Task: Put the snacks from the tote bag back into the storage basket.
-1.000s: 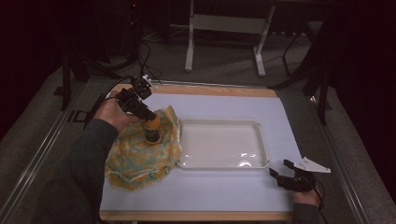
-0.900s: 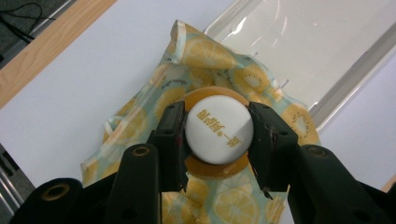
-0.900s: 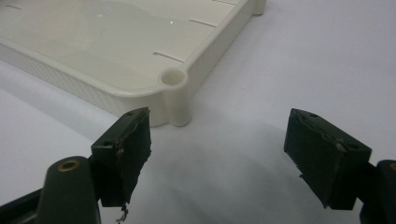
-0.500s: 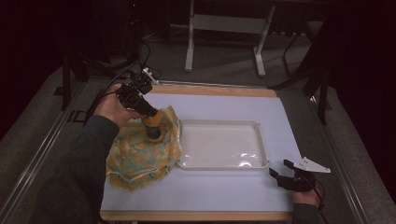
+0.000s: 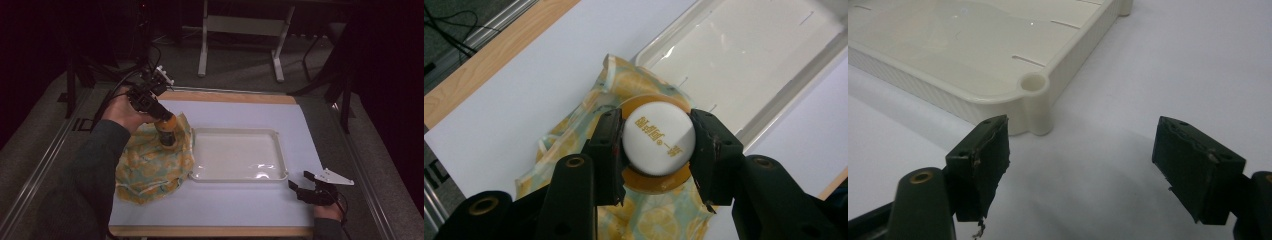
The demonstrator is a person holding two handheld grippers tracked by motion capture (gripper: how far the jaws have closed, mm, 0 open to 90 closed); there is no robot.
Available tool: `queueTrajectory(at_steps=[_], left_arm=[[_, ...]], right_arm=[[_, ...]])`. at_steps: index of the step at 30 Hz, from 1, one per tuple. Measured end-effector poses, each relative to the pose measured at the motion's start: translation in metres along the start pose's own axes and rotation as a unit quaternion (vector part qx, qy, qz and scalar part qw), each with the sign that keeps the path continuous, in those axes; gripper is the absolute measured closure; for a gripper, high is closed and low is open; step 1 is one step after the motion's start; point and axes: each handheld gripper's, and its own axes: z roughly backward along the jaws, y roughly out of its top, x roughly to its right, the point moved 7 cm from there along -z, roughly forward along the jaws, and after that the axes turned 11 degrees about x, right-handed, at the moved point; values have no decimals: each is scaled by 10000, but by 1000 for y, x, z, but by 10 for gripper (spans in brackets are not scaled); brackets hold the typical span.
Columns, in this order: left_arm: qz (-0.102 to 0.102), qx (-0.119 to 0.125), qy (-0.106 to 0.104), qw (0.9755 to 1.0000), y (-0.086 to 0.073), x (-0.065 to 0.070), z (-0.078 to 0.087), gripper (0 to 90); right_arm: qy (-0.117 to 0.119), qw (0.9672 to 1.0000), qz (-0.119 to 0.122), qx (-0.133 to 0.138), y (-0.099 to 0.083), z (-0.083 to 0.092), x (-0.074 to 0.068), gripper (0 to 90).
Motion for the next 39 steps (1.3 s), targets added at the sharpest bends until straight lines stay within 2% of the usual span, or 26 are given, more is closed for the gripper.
queueTrajectory(at_steps=[10, 39], left_arm=[[0, 13, -13, 10000, 13, 11, 2, 594], [-79, 116, -327, 9994, 37, 46, -6, 594]], right_arm=[[14, 10000, -9, 1, 0, 0, 0, 223], [23, 10000, 5, -15, 0, 0, 0, 223]])
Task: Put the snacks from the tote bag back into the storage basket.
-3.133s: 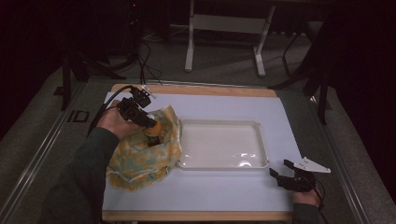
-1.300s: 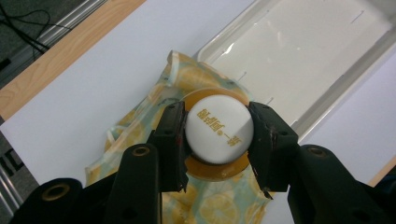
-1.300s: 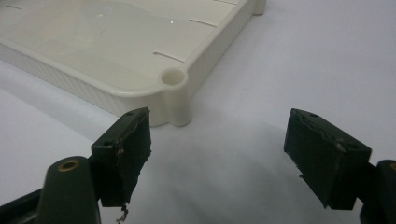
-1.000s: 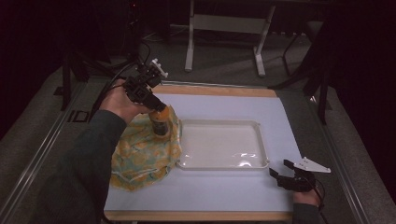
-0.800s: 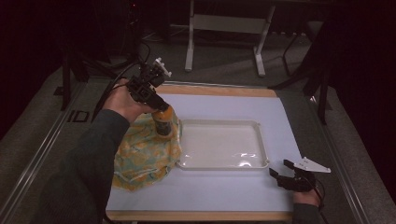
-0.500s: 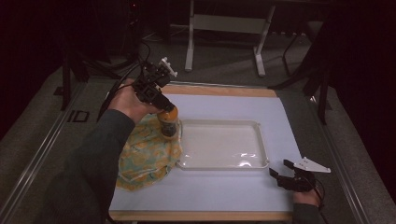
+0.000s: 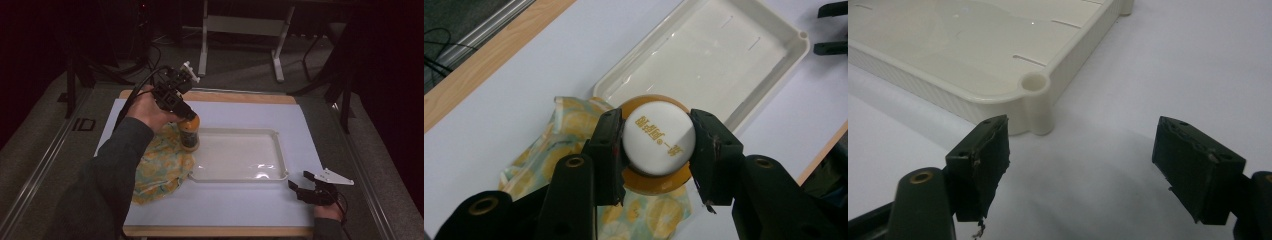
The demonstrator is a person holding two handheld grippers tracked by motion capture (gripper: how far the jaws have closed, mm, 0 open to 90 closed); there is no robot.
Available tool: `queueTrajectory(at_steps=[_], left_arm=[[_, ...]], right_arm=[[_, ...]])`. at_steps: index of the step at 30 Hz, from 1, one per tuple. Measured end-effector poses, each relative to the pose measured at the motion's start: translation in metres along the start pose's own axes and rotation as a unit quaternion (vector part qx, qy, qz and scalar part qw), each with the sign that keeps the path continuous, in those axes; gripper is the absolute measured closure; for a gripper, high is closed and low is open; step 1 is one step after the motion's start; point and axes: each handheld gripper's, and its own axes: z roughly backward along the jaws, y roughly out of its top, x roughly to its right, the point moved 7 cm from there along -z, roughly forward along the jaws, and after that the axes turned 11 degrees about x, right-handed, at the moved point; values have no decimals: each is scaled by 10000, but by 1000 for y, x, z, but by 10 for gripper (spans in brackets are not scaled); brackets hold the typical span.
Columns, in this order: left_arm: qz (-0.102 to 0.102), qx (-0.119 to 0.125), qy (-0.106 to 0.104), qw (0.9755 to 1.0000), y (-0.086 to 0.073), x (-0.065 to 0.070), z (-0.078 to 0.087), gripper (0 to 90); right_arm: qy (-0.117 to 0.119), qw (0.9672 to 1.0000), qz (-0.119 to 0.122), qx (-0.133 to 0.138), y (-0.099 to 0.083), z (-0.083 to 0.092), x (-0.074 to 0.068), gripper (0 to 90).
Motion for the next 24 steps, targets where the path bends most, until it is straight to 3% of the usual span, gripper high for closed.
queueTrajectory(at_steps=[17, 24], left_arm=[[-70, -10, -115, 9999, 13, 18, -18, 594], [17, -35, -153, 9999, 11, 22, -30, 594]], right_arm=[[14, 10000, -12, -9, 0, 0, 0, 223], [20, 10000, -20, -10, 0, 0, 0, 223]])
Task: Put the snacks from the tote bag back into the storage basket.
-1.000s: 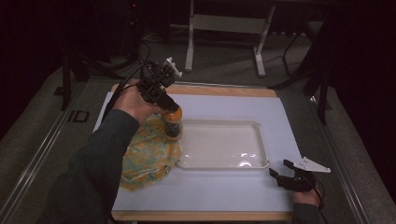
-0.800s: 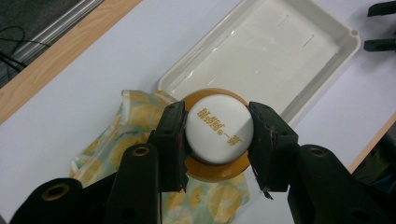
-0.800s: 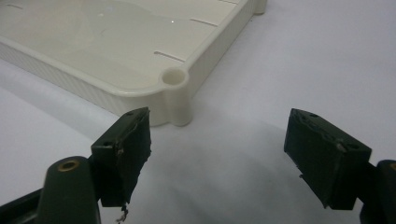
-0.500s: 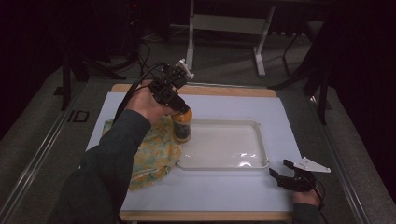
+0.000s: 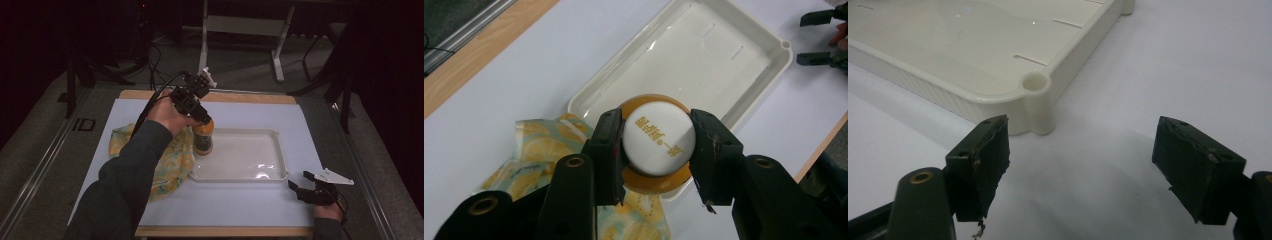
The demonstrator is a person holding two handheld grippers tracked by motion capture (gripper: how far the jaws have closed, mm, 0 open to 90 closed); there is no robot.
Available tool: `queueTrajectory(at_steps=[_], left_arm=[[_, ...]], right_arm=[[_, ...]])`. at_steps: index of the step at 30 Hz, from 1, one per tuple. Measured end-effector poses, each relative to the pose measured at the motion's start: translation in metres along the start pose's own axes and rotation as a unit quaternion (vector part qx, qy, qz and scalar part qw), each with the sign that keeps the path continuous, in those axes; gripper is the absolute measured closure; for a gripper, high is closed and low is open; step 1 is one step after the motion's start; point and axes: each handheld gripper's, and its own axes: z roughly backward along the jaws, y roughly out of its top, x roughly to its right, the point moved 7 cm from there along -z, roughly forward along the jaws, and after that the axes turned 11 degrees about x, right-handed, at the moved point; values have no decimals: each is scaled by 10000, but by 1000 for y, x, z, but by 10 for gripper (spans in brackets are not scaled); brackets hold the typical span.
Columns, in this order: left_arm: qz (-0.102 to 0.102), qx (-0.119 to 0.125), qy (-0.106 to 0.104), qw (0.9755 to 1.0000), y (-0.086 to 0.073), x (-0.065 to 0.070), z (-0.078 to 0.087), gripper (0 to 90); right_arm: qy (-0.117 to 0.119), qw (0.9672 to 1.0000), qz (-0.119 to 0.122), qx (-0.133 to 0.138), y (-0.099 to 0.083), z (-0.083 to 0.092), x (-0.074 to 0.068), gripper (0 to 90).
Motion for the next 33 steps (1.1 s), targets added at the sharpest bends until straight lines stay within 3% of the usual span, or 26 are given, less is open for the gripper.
queueTrajectory(at_steps=[12, 33], left_arm=[[164, -111, -96, 9998, -18, 6, -23, 594], [204, -370, -157, 9990, -50, 13, -43, 594]], right_arm=[[-5, 10000, 8, 7, 0, 0, 0, 223], [-14, 10000, 21, 11, 0, 0, 0, 223]])
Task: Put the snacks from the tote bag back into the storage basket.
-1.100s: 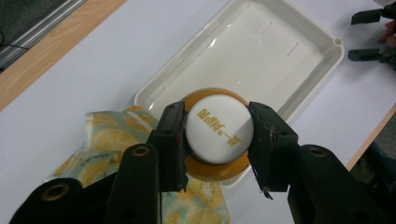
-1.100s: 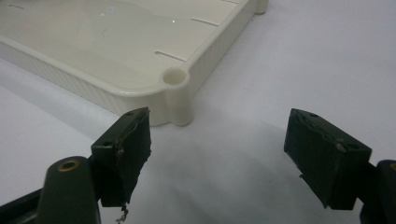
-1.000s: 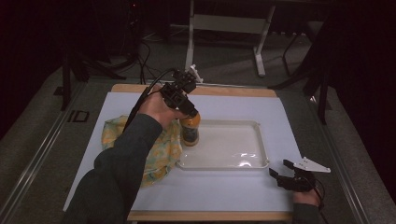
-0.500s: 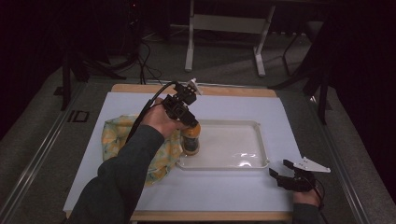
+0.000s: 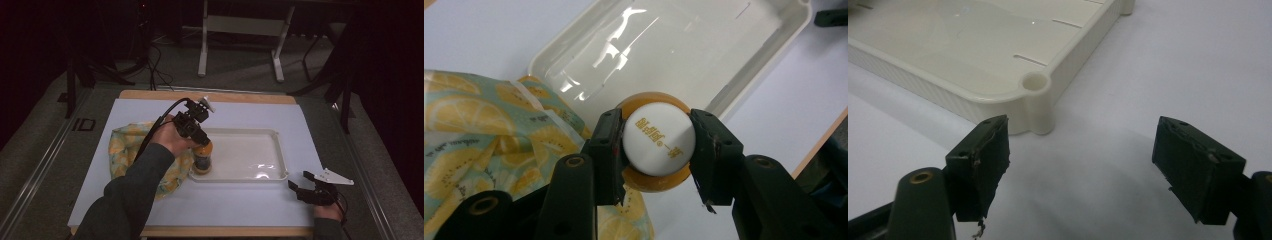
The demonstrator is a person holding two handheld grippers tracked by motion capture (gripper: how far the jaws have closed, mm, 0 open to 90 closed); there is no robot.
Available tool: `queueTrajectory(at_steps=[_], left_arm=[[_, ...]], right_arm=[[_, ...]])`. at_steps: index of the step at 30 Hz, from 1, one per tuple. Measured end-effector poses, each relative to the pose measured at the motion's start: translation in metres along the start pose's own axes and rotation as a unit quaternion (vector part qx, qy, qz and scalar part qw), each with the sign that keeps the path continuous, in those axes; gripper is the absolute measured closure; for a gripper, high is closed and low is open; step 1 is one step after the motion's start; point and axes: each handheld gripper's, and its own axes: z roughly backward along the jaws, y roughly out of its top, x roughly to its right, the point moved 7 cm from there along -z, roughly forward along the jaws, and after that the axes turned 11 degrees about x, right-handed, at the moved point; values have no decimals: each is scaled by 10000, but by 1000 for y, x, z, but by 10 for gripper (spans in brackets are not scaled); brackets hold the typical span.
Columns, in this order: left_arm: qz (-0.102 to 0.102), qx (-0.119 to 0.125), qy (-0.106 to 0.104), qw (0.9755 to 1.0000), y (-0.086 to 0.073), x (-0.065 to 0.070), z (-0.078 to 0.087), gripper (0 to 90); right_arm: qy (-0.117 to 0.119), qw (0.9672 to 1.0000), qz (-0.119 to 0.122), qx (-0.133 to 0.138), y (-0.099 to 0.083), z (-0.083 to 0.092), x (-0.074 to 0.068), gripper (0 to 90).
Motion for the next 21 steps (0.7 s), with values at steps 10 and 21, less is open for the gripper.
queueTrajectory(at_steps=[10, 21], left_arm=[[8, -177, 116, 9998, -6, -1, -6, 593], [-27, -338, 176, 9993, -10, 3, -18, 593]], right_arm=[[-2, 10000, 7, -4, 0, 0, 0, 223], [-1, 10000, 4, -3, 0, 0, 0, 223]])
